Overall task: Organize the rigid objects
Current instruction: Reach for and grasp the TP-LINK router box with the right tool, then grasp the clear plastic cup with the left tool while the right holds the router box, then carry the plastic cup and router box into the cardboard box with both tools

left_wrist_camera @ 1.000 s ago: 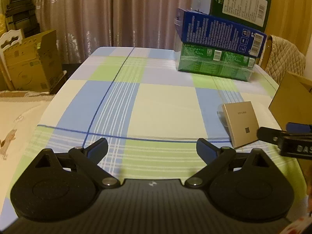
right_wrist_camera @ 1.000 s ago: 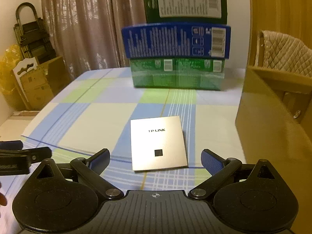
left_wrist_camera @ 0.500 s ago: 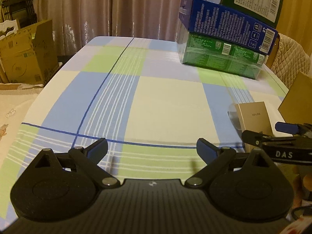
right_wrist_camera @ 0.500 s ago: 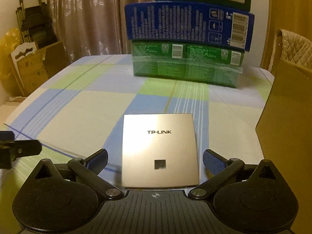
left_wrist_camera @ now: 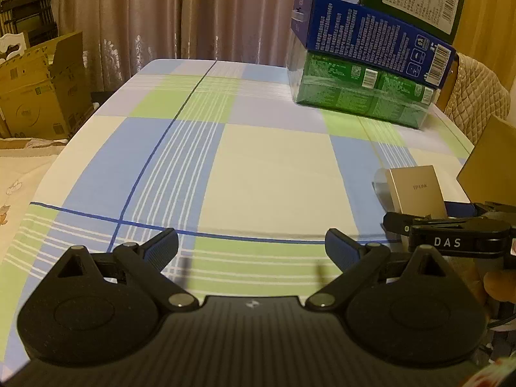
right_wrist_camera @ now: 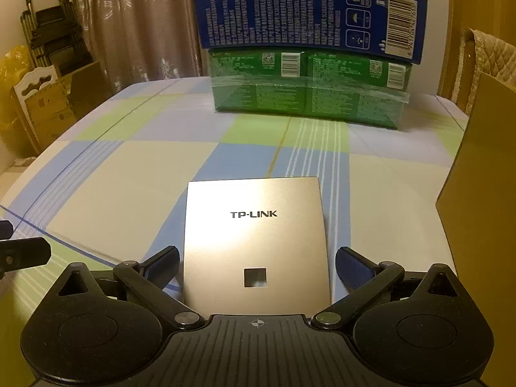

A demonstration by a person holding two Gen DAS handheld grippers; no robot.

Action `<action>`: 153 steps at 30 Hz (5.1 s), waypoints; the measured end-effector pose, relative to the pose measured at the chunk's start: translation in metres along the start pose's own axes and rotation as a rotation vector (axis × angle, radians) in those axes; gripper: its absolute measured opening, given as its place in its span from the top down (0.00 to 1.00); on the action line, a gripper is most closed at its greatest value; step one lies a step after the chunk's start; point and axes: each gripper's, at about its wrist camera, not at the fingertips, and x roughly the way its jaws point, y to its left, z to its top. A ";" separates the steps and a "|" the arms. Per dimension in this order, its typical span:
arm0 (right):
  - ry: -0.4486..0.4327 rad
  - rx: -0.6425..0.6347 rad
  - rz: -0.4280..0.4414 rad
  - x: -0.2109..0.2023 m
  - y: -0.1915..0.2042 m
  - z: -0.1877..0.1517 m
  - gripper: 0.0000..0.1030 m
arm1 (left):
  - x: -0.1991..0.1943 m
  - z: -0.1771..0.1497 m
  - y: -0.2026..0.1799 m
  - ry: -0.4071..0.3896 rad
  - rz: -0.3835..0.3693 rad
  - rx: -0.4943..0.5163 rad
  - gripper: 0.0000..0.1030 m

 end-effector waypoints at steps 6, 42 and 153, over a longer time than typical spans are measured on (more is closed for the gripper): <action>-0.015 -0.015 -0.005 -0.003 0.001 0.000 0.19 | 0.000 -0.001 0.001 0.002 0.000 -0.002 0.07; -0.112 0.065 -0.118 -0.090 -0.015 0.022 0.19 | 0.032 0.015 -0.073 -0.106 -0.246 0.302 0.08; -0.123 0.159 -0.100 -0.293 0.017 -0.054 0.19 | -0.212 -0.022 -0.111 -0.080 -0.138 0.153 0.54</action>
